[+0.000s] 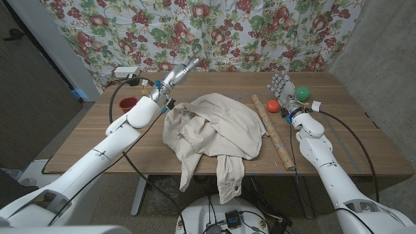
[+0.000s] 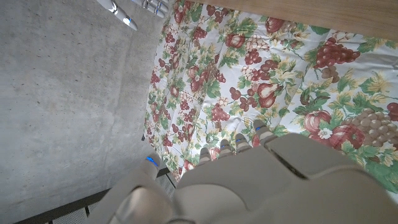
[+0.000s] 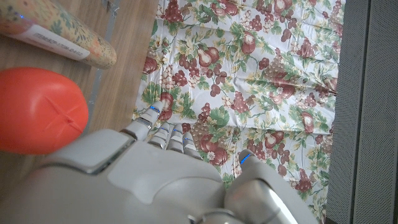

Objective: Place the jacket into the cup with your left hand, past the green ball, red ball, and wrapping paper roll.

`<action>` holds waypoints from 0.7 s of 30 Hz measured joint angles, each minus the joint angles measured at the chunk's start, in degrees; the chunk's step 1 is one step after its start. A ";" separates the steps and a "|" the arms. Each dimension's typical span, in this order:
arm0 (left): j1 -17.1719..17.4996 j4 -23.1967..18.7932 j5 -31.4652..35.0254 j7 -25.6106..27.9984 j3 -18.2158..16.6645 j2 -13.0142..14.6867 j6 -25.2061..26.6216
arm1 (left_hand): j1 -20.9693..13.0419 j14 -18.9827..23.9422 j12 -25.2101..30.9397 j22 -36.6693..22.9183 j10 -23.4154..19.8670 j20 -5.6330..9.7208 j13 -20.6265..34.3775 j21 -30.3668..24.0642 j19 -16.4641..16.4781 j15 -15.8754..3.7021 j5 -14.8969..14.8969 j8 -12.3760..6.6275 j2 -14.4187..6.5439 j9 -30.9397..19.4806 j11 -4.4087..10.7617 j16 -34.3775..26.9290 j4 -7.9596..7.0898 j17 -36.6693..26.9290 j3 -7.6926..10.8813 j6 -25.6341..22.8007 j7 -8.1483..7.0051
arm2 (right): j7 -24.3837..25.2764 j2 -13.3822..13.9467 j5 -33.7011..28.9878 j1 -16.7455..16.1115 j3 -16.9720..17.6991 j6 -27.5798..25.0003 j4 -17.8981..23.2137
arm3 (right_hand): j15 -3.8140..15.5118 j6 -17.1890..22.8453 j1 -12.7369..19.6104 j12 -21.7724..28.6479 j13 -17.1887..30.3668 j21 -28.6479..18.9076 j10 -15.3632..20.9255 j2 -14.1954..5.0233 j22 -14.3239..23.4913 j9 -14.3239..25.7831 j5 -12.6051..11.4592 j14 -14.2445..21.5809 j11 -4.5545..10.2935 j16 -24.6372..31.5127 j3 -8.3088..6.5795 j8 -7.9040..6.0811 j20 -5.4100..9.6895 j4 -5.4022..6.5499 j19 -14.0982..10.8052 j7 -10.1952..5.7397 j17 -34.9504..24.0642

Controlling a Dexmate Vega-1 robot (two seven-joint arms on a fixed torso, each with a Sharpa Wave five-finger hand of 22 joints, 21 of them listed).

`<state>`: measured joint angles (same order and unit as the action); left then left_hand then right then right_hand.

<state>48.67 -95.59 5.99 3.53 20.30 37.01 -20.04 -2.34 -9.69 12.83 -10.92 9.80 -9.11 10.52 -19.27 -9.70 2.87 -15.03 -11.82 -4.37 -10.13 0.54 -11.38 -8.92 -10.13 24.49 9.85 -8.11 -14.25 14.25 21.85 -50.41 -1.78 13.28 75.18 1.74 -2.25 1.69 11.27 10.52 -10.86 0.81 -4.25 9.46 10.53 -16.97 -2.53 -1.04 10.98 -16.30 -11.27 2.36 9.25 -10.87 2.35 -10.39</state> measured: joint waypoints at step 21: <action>0.01 -3.89 9.83 0.66 0.62 2.11 0.12 | -0.22 0.01 0.00 -0.01 0.21 -0.64 0.00 0.21 -0.23 0.43 0.22 0.00 -0.23 0.00 1.02 0.00 0.31 -0.01 0.00 0.00 0.01 | 0.13 0.15 0.07 -0.90 0.55 0.01 1.07 | 0.00 0.29 0.00 0.00 0.00 0.00 -0.01 0.00 0.00 0.00 0.00 0.00 0.00 0.00 0.23 0.00 -0.20 -0.23 -0.20 -0.29 -0.01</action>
<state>48.67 -99.49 15.83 4.20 20.92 39.13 -19.92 -2.57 -9.68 12.83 -10.93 10.01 -9.75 10.52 -19.06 -9.93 3.30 -14.81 -11.82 -4.60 -10.13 1.56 -11.38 -8.61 -10.13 24.49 9.85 -8.10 -14.12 14.40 21.92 -51.31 -1.23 13.29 76.24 1.74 -1.96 1.69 11.27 10.52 -10.86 0.80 -4.25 9.45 10.53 -16.97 -2.54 -1.04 10.98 -16.07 -11.27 2.15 9.02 -11.08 2.06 -10.39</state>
